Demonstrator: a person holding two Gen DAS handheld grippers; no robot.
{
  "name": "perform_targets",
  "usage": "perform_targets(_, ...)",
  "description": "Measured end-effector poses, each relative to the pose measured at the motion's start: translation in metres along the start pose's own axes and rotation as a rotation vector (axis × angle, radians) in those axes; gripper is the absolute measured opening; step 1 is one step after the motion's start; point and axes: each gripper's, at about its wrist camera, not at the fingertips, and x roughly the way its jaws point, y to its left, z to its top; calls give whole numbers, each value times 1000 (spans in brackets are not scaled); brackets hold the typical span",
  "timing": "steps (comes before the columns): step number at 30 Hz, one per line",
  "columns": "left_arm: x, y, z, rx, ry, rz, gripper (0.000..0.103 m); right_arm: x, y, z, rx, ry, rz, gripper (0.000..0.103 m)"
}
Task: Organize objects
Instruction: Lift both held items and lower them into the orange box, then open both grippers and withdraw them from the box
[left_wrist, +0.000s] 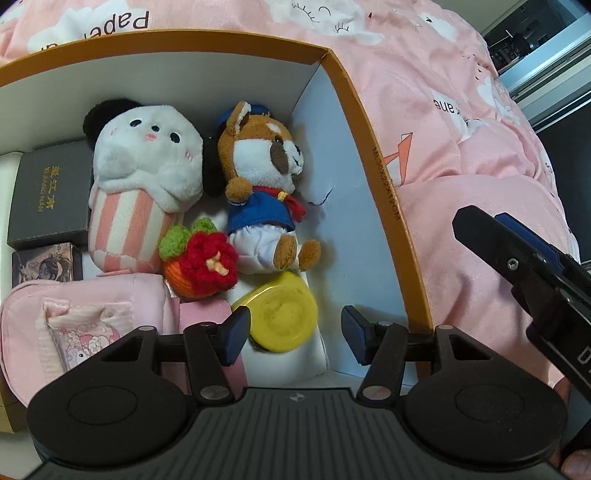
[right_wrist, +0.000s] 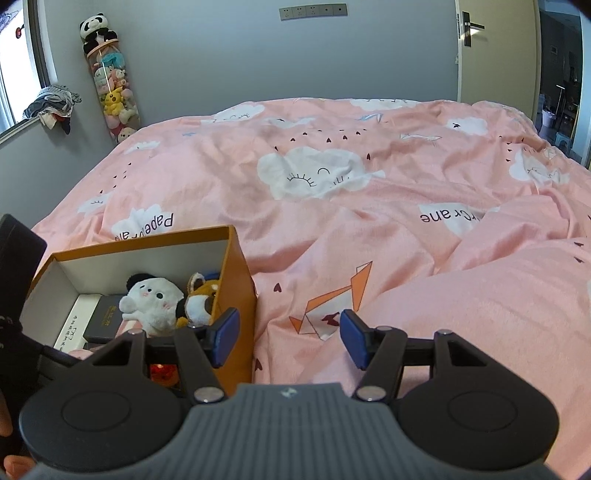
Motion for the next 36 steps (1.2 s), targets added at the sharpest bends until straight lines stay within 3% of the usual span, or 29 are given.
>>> perform_targets(5,-26,-2,-6,21,-89,0,64,-12,3,1,2,-16,-5,64)
perform_targets(8,-67,1,-17,45,-230,21,64,-25,7,2,10,-39,4,69)
perform_targets(14,-150,-1,-49,112,-543,115,64,-64,32,1,30,-93,71,75)
perform_targets(20,-202,2,-96,201,-712,262,64,-105,69,-7,-18,-147,142,79)
perform_targets(24,-213,0,-122,249,-771,367,64,-122,93,-16,-59,-146,153,80)
perform_targets(27,-211,6,-132,216,-781,387,64,-127,109,-24,-90,-123,157,81)
perform_targets(31,-196,15,-138,144,-746,434,64,-128,120,-31,-105,-81,153,90)
perform_targets(36,-178,28,-147,57,-688,385,64,-122,126,-41,-119,-61,109,91)
